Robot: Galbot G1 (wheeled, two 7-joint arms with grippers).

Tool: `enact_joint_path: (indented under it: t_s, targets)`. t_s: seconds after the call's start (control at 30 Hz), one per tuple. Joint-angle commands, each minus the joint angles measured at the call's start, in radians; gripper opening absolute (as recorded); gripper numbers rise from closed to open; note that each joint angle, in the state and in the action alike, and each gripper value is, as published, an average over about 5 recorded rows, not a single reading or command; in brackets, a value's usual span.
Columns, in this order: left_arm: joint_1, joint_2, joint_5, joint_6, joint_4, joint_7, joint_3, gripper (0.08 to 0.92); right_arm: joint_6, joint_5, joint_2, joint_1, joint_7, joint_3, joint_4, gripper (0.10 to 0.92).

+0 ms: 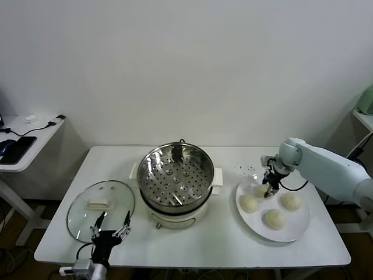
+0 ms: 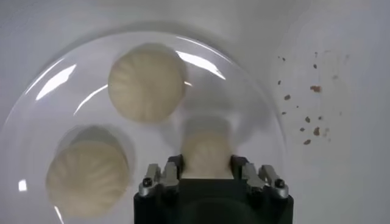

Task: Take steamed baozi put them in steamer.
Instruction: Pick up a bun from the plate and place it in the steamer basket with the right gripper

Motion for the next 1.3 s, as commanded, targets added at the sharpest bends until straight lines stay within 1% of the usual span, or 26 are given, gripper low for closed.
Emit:
enact_joint_path:
  t_s: [0.03,0.13,0.27,0.43,0.53,0.63,0.73,0.8,1.0,1.1,1.3]
  targets:
    - [0.004,-0.002,0.003,-0.002,-0.007,0.0,0.001,0.823,0.014,0.1,-0.019,0.226,-0.023,-0.15,0.102,0.495]
    - [0.006,-0.002,0.006,-0.003,-0.011,0.0,0.004,0.823,0.054,0.182,-0.005,0.424,-0.042,-0.28,0.174,0.493]
    - [0.008,0.0,0.008,-0.005,-0.017,-0.001,0.006,0.823,0.163,0.276,0.075,0.665,-0.06,-0.416,0.275,0.492]
    - [0.006,0.001,0.01,-0.003,-0.027,-0.001,0.008,0.823,0.322,0.346,0.202,0.802,-0.048,-0.446,0.398,0.492]
    - [0.005,0.001,0.011,-0.001,-0.033,-0.002,0.01,0.823,0.418,0.328,0.292,0.816,-0.046,-0.44,0.453,0.492]
    - [0.003,0.001,0.014,-0.001,-0.032,-0.002,0.012,0.823,0.552,0.237,0.38,0.777,-0.042,-0.429,0.454,0.492]
    - [0.001,0.001,0.017,0.0,-0.031,-0.003,0.014,0.823,0.722,0.087,0.439,0.7,-0.03,-0.402,0.392,0.492]
    - [0.0,0.001,0.017,0.002,-0.032,-0.003,0.016,0.823,0.808,-0.017,0.464,0.637,-0.021,-0.373,0.331,0.492]
    - [0.0,0.001,0.018,0.003,-0.033,-0.004,0.016,0.823,0.968,-0.235,0.525,0.428,0.008,-0.259,0.091,0.492]
    - [0.002,0.002,0.018,0.002,-0.031,-0.004,0.016,0.823,1.019,-0.302,0.559,0.352,0.01,-0.209,-0.012,0.49]
    - [0.001,0.004,0.018,0.002,-0.027,-0.005,0.017,0.823,1.091,-0.386,0.632,0.255,0.015,-0.14,-0.191,0.487]
